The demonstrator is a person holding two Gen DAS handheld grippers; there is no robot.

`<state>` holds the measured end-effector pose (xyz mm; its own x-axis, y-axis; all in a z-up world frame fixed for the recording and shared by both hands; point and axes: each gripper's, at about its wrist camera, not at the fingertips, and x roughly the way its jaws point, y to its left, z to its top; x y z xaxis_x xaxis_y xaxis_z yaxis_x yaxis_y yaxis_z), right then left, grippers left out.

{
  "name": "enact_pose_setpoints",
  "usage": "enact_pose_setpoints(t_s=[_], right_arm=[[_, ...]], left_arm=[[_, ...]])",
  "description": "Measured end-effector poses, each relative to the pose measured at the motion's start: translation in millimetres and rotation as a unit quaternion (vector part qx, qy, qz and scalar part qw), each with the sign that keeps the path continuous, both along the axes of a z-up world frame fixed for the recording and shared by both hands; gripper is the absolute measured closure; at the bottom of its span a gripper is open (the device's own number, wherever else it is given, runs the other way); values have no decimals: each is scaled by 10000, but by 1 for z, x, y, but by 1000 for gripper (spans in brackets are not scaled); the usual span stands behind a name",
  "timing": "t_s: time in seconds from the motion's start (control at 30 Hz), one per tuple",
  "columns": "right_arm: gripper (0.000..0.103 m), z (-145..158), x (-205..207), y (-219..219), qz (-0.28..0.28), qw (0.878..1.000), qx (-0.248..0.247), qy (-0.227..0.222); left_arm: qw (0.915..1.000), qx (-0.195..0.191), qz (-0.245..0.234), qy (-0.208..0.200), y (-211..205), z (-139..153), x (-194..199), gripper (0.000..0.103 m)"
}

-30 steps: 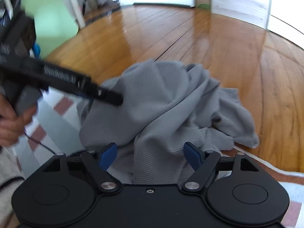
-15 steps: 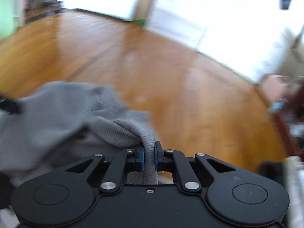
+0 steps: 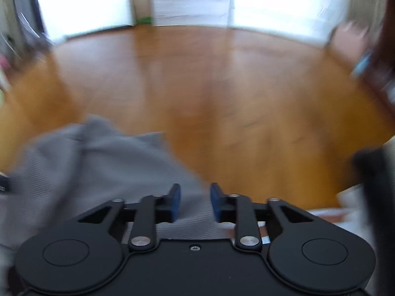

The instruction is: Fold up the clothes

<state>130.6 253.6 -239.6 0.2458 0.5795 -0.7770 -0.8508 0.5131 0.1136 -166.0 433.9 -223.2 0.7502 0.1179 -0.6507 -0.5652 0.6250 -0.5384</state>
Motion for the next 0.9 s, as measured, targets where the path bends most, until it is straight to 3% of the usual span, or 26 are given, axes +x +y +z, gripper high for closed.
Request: enact_pose_setpoints(t_s=[0.07, 0.1, 0.13, 0.2, 0.27, 0.33, 0.4, 0.47, 0.53, 0.63, 0.83, 0.9], right_arm=[[70, -3, -6, -1, 286, 9976, 186, 600], [70, -5, -13, -1, 461, 9953, 205, 824], [70, -7, -20, 0, 695, 9930, 200, 936], [67, -10, -38, 2, 1083, 9882, 159, 1072], [62, -12, -56, 2, 1447, 9829, 99, 1135], [57, -13, -67, 3, 1816, 9763, -6, 1179], [47, -12, -81, 4, 2128, 9696, -176, 1197], [41, -2, -98, 4, 2262, 9670, -319, 1130], [34, 4, -105, 3, 2199, 9668, -154, 1292], [25, 6, -107, 8, 2073, 9651, -24, 1602], [24, 0, -126, 24, 1993, 9627, -186, 1818], [24, 1, -131, 27, 1993, 9607, -153, 1928]], left_arm=[[9979, -431, -415, 256, 1, -15, 16, 45], [9944, -667, -665, 469, 1, -23, 25, 53], [9912, -843, -732, 705, 1, -31, 28, 73], [9881, -1214, -683, 648, 0, -42, 27, 79], [9883, -1256, -789, 346, -3, -39, 23, 87], [9894, -1065, -982, -139, -9, -24, 20, 86], [9869, -1213, -913, -549, -7, -18, 21, 83], [9864, -1394, -734, -473, -3, -24, 26, 82], [9874, -1369, -716, -339, -3, -29, 30, 82], [9830, -1606, -757, -468, -2, -34, 31, 82], [9711, -2130, -807, -714, 0, -43, 33, 82], [9749, -1922, -811, -773, 0, -35, 32, 82]])
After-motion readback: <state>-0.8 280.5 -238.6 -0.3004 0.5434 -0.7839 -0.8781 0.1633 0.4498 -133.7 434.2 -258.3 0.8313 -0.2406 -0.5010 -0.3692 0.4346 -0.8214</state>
